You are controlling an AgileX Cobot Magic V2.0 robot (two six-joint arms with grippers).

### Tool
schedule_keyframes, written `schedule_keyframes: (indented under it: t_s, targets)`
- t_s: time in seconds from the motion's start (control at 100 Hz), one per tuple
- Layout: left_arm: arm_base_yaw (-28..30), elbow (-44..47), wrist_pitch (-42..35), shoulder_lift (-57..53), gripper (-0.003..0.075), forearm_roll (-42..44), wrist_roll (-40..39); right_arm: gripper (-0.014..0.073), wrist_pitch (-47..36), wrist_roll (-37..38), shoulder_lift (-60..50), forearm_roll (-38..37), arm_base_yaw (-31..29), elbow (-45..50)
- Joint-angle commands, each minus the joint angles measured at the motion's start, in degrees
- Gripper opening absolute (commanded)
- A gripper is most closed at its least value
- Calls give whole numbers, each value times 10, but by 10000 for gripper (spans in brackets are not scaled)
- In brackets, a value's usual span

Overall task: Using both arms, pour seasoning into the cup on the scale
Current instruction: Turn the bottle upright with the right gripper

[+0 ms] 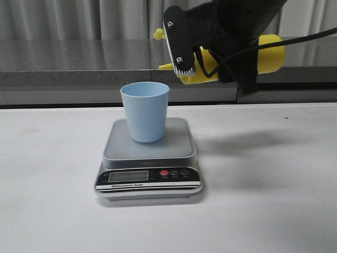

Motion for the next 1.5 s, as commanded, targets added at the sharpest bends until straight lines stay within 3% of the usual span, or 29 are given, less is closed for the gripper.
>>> schedule_keyframes:
  t_s: [0.0,0.25,0.42,0.74,1.01,1.36,1.49]
  targets:
    - [2,-17,-46,5,-20,-5,-1,161,-8,1,-23,-28,0,-19]
    - [2,-17,-46,5,-20,-5,-1,161,-21,41,-23,-28,0,-19]
    - [2,-17,-46,5,-20,-5,-1,161,-23,113,-30,-20,-1,-19]
    - [2,-17,-46,5,-20,-5,-1,161,-111,118,-82,149,-15,-19]
    - [2,-17,-46,5,-20,-5,-1,161,-279,118,-122,356,-83,9]
    - [2,-17,-46,5,-20,-5,-1,161,-615,117,-154,542,-179,180]
    - [2,-17,-46,5,-20,-5,-1,161,-719,117,-153,567,-202,246]
